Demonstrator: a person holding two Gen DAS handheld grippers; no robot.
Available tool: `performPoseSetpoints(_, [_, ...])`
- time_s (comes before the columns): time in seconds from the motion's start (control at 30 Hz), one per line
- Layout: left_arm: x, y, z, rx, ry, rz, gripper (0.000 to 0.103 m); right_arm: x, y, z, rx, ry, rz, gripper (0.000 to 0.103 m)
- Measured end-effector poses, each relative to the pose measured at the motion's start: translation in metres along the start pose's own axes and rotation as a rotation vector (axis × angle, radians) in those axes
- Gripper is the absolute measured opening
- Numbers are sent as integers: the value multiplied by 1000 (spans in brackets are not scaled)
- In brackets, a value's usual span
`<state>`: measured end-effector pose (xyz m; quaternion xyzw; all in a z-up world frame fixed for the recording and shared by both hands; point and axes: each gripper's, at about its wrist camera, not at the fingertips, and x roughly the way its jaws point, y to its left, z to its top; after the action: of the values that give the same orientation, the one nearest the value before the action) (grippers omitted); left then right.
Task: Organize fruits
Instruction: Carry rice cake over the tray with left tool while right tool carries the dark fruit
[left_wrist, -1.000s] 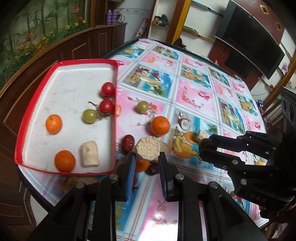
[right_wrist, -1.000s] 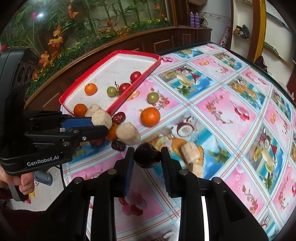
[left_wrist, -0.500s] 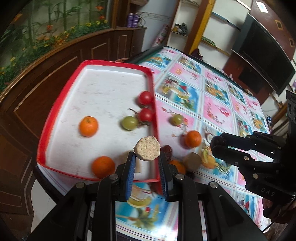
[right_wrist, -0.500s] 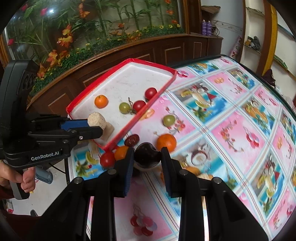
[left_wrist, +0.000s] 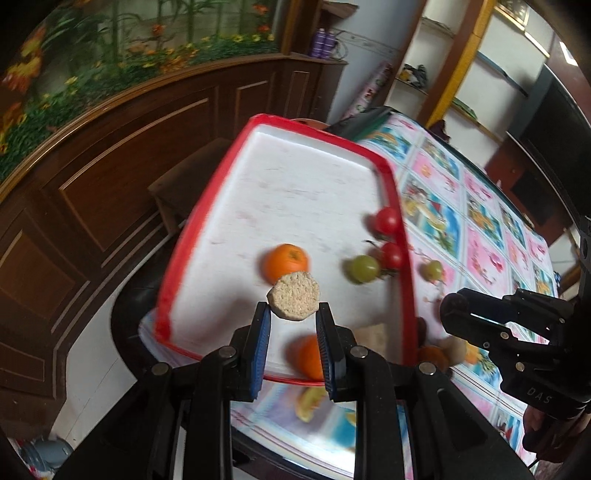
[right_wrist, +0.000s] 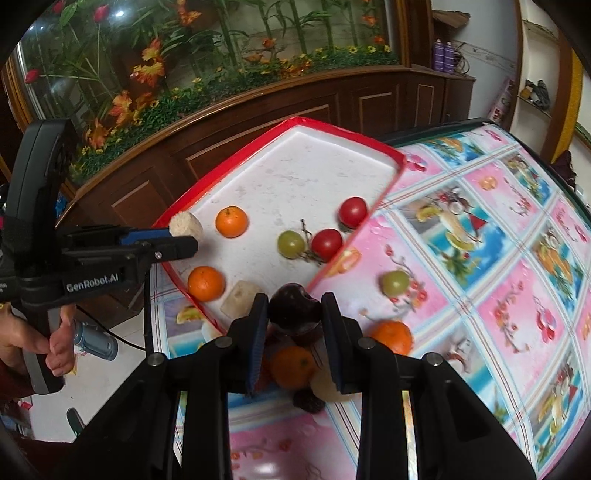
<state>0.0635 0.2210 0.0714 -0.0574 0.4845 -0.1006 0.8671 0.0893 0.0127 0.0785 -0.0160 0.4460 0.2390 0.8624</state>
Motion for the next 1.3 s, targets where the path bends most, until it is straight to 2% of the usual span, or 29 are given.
performPoseSetpoints(0.33, [17, 24, 0, -35, 40, 28, 24, 42, 11, 25, 34, 44, 60, 31])
performPoseSetpoints(0.63, [29, 29, -1, -38, 63, 36, 24, 74, 17, 33, 33, 97, 47, 31])
performPoseSetpoints(0.97, [33, 30, -1, -31, 68, 45, 24, 90, 18, 28, 28, 140, 31, 32])
performPoseSetpoints(1.17, [34, 28, -1, -37, 69, 48, 25, 88, 16, 27, 30, 137, 24, 32])
performPoseSetpoints(1.27, [33, 27, -1, -42, 70, 48, 33, 87, 17, 28, 25, 130, 15, 33])
performPoseSetpoints(1.3, [33, 26, -2, -44, 68, 49, 42, 86, 17, 28, 23, 126, 12, 34])
